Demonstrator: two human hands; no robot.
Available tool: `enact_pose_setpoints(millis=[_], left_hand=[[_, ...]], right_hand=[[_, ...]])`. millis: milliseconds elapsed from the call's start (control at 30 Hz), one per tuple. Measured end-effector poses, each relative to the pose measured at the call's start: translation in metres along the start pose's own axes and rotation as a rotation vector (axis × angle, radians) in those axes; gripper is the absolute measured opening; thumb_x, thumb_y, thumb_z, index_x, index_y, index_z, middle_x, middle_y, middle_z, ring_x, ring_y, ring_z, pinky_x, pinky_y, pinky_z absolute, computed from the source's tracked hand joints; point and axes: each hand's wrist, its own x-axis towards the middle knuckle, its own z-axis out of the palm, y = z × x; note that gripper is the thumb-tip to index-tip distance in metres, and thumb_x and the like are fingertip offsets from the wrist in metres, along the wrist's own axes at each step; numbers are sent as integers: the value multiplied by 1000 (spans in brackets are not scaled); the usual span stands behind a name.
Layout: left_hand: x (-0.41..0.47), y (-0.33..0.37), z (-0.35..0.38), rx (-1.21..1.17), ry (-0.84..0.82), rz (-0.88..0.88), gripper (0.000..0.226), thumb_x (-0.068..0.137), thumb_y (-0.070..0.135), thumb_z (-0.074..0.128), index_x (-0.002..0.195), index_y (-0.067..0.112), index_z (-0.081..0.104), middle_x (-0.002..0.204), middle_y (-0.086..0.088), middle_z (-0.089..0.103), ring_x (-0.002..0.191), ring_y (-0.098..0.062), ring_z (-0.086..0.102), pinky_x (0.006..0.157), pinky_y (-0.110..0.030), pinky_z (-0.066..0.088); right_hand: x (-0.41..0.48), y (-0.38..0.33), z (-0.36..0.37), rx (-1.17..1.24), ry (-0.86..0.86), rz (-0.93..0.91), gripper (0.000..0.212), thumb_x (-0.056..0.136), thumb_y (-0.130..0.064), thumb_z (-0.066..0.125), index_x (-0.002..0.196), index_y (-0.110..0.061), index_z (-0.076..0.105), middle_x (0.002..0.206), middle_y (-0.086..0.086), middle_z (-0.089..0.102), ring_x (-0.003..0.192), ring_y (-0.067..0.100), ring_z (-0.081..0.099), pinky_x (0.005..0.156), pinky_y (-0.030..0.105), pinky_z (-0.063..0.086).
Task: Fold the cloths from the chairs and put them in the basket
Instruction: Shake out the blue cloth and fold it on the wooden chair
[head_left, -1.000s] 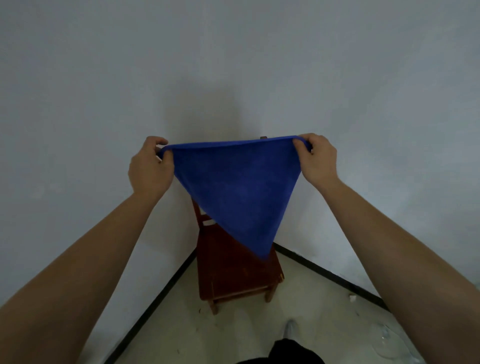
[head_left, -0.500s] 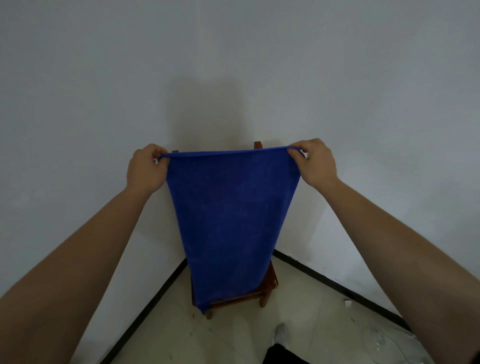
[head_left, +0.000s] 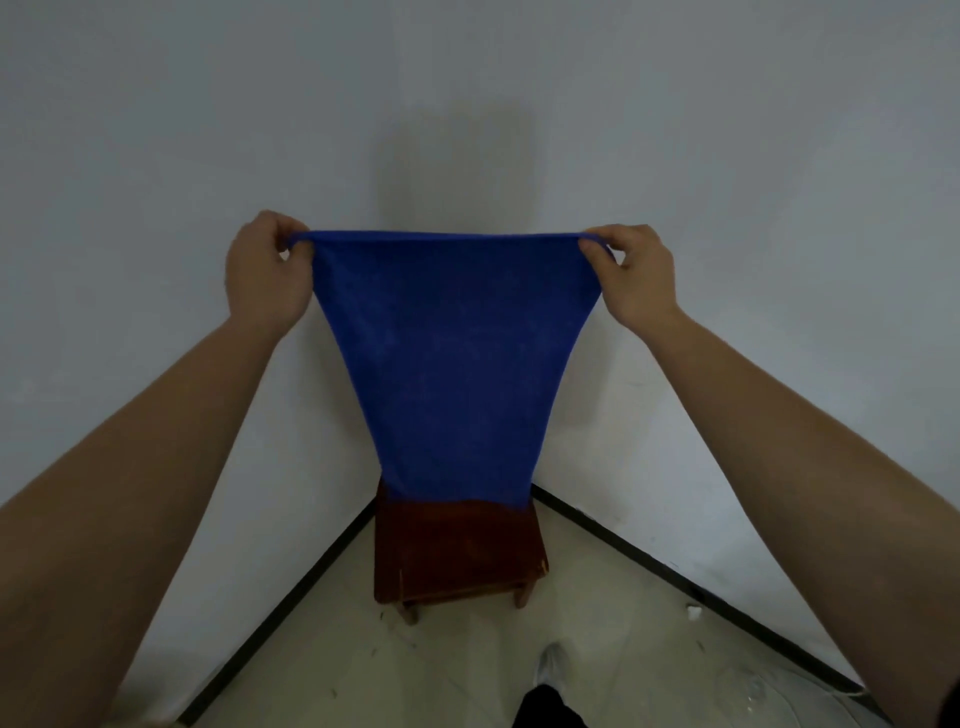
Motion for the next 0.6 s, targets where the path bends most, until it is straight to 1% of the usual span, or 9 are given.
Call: enact_pose_setpoints(millis=[67,100,167,200,300,367,433,533,600], left_hand=[[-12,3,-8,-10,8,16,19,89,16,53,104,12,64,106,-2,59,96,-13,52,83,-26,40],[-21,3,-11,-10,13,27,19,89,16,53,103,11,64,105,-2,57,95,-11,50,82,-24,37],[-40,0,-16,3,17,54,16,88,15,55,99,8,65,104,-8,59,94,-11,48,81,-22,34],[-53,-5,-19,14,8,67,15,87,14,56,96,7,66,104,-11,60,92,-12,48,80,-22,34],[-93,-27,-23,43,-50,95,10,85,11,57,88,6,65,97,-12,61,89,-18,51,75,-24,34],[-123,-45,-21,70,-96,127,11,84,12,57,84,5,64,92,-11,61,87,-22,53,72,-29,37],[-156,-65,-17,111,-159,128,11,84,11,57,81,3,63,88,-10,60,82,-22,52,70,-33,41],[-205,-101,-8,171,-296,58,9,84,13,58,78,8,62,83,-7,59,74,-24,54,63,-36,46],[-236,-128,-1,213,-423,0,10,84,18,59,76,13,61,80,-6,59,73,-25,54,60,-32,42]], right_hand=[[-8,0,-1,57,-3,35,22,98,-28,56,110,-21,73,107,-12,60,104,5,54,83,6,39],[-13,1,-1,89,-6,62,22,98,-30,56,110,-23,73,111,-11,63,107,7,56,87,14,43],[-30,1,-1,143,-14,131,21,96,-32,56,107,-27,72,115,-7,67,111,9,59,94,26,48],[-43,1,-1,163,-20,166,19,96,-32,56,105,-28,72,114,-6,67,110,10,60,95,28,48],[-89,5,1,258,-44,269,17,95,-26,56,99,-29,72,102,-12,70,103,9,62,92,25,47],[-120,13,6,293,-55,354,19,95,-23,55,100,-25,73,102,-9,71,103,11,63,91,25,47],[-156,24,14,304,-70,443,20,95,-22,55,101,-22,74,104,-4,71,104,14,62,88,24,45],[-213,48,34,236,-130,544,21,96,-21,53,100,-23,74,100,-2,70,103,17,60,92,30,45],[-249,67,47,156,-198,609,24,96,-24,52,106,-22,74,104,0,70,104,20,60,95,34,45]])
